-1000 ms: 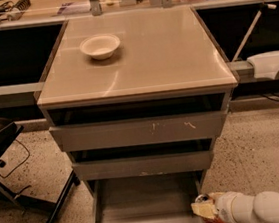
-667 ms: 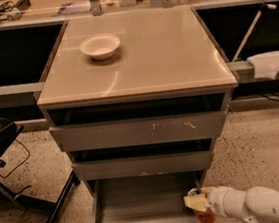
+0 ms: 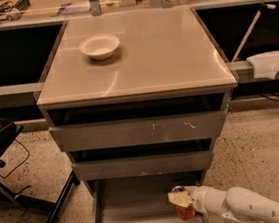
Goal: Place coke can into bottom drawer
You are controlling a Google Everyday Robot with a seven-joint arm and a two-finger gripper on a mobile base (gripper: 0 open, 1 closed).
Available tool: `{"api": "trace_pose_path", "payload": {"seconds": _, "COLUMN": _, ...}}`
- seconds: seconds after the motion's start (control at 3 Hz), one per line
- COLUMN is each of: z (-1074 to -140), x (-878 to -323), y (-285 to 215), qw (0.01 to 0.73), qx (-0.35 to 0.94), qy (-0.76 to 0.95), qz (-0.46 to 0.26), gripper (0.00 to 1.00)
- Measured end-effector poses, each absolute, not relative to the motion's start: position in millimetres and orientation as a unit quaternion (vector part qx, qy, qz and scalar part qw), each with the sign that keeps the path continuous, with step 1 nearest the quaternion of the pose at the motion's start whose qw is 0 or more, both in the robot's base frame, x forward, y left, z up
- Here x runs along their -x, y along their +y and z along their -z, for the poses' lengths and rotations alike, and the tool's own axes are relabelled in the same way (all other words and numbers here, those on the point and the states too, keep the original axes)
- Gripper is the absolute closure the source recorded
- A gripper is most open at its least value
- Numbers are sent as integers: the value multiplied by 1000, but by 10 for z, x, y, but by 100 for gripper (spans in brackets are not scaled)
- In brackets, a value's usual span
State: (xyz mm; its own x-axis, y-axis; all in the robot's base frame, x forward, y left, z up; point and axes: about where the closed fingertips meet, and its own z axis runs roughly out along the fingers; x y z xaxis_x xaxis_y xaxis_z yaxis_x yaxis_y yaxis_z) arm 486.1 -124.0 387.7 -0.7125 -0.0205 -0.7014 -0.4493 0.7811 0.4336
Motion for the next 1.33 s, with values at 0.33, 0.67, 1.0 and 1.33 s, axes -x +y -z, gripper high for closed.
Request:
{"api": "trace_pose_path", "payload": {"seconds": 0.33, "z": -3874, "x": -4847, "y": -1231, "qw": 353, "qx": 135, "qy": 875, "qz": -303, "gripper": 100}}
{"api": "trace_pose_path", "payload": {"seconds": 0.67, "z": -3635, "x": -4851, "y": -1199, "qw": 347, "qx": 119, "qy": 876, "qz": -312, "gripper": 100}}
{"api": "trace_pose_path", "payload": {"seconds": 1.0, "z": -3108, "x": -5078, "y": -1089, "qw": 353, "qx": 82, "qy": 871, "qz": -332, "gripper": 100}}
{"api": "trace_pose_path", "payload": {"seconds": 1.33, "z": -2576, "x": -5266, "y": -878, "qw": 358, "qx": 42, "qy": 859, "qz": -363, "gripper": 100}}
